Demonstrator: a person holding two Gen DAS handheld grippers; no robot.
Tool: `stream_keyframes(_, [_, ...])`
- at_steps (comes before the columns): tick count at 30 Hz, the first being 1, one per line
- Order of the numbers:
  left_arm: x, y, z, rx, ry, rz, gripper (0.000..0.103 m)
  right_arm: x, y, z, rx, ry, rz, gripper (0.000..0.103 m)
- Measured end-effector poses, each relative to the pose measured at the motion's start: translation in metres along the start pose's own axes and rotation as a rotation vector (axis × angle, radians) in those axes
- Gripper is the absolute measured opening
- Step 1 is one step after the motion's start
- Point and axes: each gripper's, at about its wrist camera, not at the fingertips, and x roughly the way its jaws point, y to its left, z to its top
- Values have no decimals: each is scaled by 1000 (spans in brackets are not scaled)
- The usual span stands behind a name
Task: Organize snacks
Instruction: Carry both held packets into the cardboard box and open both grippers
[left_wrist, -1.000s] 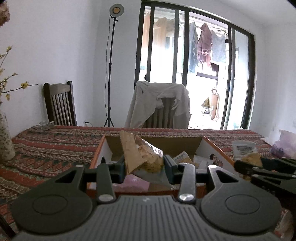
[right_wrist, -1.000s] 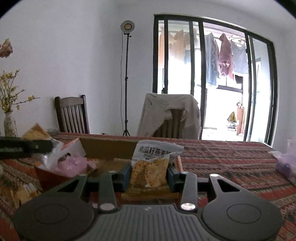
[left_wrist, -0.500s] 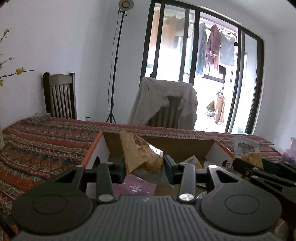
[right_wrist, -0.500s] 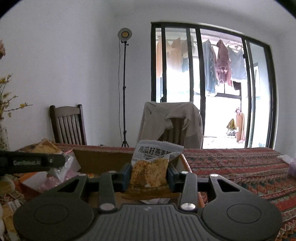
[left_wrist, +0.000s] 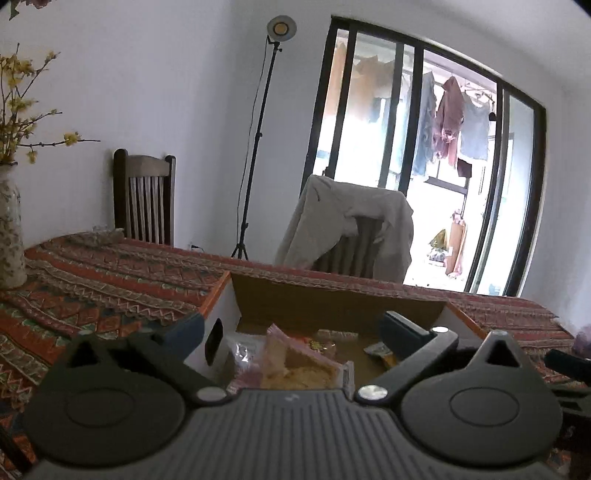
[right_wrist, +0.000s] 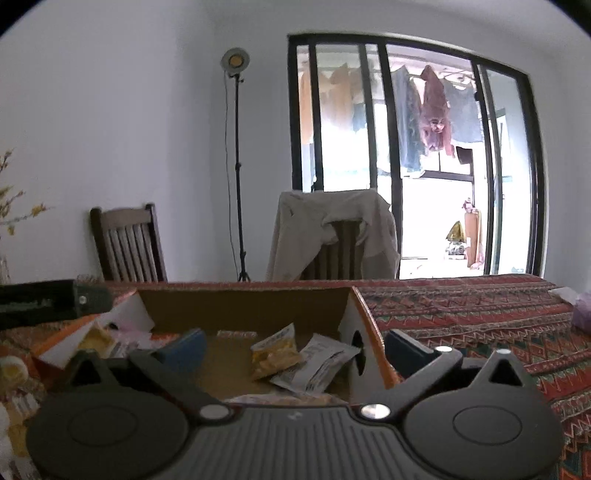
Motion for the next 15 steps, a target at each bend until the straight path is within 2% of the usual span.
stream_keyframes(15, [3,-3,-5,2,32,7,103,3,0,-4,-2,12,-11,103])
